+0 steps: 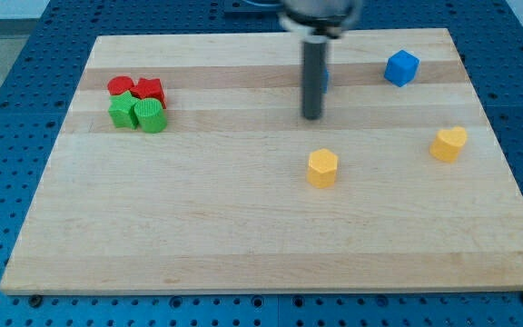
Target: Move the blue cube to the right of the blue triangle
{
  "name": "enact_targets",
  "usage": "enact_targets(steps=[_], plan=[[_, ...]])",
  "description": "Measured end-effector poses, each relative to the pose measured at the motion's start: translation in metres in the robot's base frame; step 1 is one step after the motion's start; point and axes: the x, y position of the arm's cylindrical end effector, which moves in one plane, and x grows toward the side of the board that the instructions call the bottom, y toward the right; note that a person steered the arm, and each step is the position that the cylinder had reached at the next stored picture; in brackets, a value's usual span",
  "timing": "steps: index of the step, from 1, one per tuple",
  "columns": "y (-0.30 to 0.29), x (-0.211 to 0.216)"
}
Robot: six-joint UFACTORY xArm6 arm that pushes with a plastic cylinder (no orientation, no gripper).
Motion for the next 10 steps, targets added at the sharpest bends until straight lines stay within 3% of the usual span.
enact_targets(steps=[1,2,3,4,6,8,10], plan=[[0.101,-0.001],[0.174,-0.036],[0.196,-0.098],[0.160,-0.120],[0.106,-0.116],[0.175,-0.111],[0.108,-0.093]])
